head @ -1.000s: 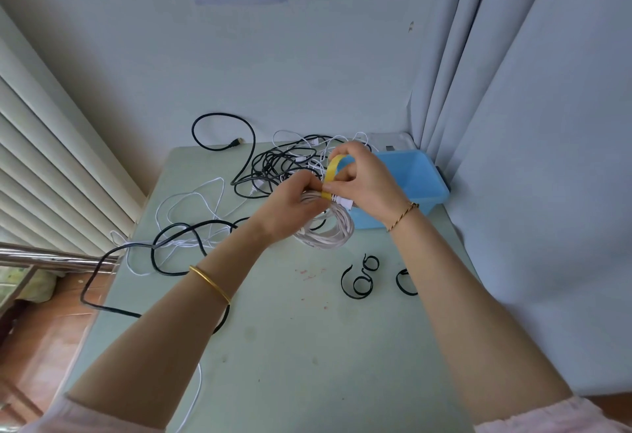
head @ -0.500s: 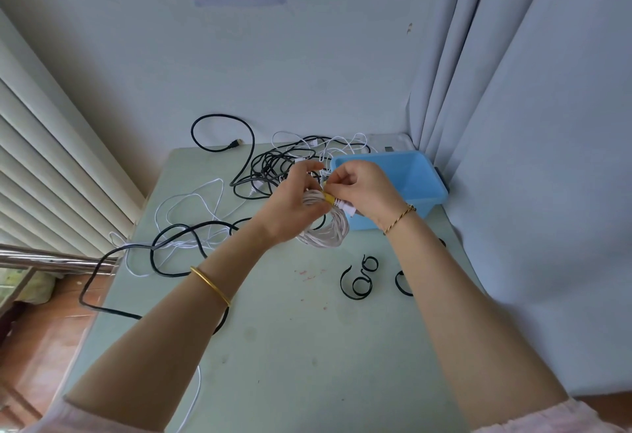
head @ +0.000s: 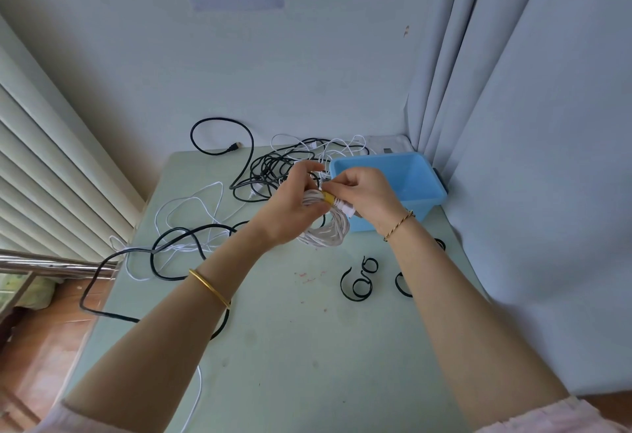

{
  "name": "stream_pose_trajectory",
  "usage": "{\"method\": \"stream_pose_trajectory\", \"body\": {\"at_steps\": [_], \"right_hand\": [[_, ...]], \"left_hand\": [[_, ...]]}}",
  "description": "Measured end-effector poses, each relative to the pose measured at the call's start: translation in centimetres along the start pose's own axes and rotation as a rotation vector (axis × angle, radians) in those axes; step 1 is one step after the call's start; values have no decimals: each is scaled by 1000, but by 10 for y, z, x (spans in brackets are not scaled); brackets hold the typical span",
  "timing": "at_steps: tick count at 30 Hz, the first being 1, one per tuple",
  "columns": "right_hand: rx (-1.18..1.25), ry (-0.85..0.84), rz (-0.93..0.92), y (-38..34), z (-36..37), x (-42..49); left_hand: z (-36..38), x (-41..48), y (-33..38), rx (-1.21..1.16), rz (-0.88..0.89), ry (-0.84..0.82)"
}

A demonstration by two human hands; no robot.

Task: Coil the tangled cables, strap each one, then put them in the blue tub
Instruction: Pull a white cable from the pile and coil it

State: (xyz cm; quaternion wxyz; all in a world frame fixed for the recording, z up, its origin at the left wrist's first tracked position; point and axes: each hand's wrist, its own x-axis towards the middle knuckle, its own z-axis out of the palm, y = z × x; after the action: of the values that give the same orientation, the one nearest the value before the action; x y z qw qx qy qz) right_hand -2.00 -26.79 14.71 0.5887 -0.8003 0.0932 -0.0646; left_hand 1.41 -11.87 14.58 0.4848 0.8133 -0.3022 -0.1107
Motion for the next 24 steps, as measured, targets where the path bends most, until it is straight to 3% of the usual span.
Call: {"method": "stream_pose_trajectory", "body": {"at_steps": [8, 13, 24], "right_hand": [[-69, -102, -111, -5, 3, 4], [-90, -154, -84, 0, 8, 7], [-176, -125, -112, 3, 5, 7]], "left_hand": [[-2, 4, 1, -106, -78, 38], [-7, 5, 4, -83, -138, -54], [-8, 4, 0, -268, -297, -58]]}}
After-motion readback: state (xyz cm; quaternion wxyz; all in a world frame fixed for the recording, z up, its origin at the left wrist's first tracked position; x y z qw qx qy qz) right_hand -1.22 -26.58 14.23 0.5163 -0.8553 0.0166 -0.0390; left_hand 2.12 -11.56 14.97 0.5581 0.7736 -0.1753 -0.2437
